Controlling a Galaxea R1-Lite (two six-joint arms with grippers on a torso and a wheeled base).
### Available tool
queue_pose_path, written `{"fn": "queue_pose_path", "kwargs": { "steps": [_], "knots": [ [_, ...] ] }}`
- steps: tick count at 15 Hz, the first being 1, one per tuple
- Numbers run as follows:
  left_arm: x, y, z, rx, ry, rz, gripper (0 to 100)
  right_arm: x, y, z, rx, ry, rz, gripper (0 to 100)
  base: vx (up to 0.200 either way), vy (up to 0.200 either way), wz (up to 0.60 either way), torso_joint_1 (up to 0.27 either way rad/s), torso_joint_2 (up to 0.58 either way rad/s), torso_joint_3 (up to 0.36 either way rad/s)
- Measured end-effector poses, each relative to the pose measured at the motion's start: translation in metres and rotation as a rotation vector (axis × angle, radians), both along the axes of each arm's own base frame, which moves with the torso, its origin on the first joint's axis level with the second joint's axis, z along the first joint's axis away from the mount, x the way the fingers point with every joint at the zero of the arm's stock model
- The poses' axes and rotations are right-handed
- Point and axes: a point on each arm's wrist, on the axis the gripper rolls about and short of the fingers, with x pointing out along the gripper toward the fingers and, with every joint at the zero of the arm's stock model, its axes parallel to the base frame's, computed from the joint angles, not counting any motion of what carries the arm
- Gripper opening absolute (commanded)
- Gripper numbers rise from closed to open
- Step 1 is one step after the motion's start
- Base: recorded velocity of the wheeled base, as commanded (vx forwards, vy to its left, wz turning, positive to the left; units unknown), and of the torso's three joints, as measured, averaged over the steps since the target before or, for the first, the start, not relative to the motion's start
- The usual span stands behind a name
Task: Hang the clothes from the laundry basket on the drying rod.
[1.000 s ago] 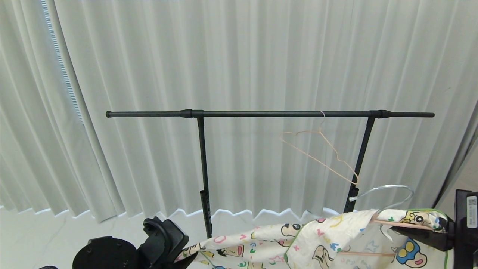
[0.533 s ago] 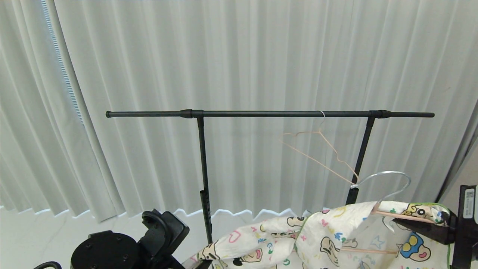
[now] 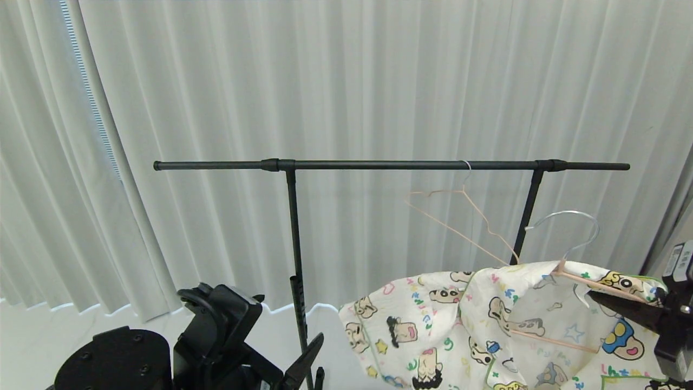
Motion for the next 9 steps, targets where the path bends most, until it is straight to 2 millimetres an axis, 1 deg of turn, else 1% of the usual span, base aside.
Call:
{"fn": "queue_pose_path", "kwargs": {
  "steps": [3,6,9],
  "knots": [
    [-0.001,0.003,0.0,0.017,-0.017,0.069,100,0.006,-0.008,-0.003,0.016,0.034,-0.11,0,0.0,0.0,0.0,0.0,0.0,0.0],
    [-0.006,0.011,-0.006,0.064,-0.012,0.152,100,0.013,-0.012,-0.008,0.06,0.094,-0.306,0,0.0,0.0,0.0,0.0,0.0,0.0],
    [-0.013,0.021,-0.015,0.126,-0.004,0.245,100,0.019,-0.011,-0.013,0.058,0.133,-0.332,0,0.0,0.0,0.0,0.0,0.0,0.0]
  ]
}}
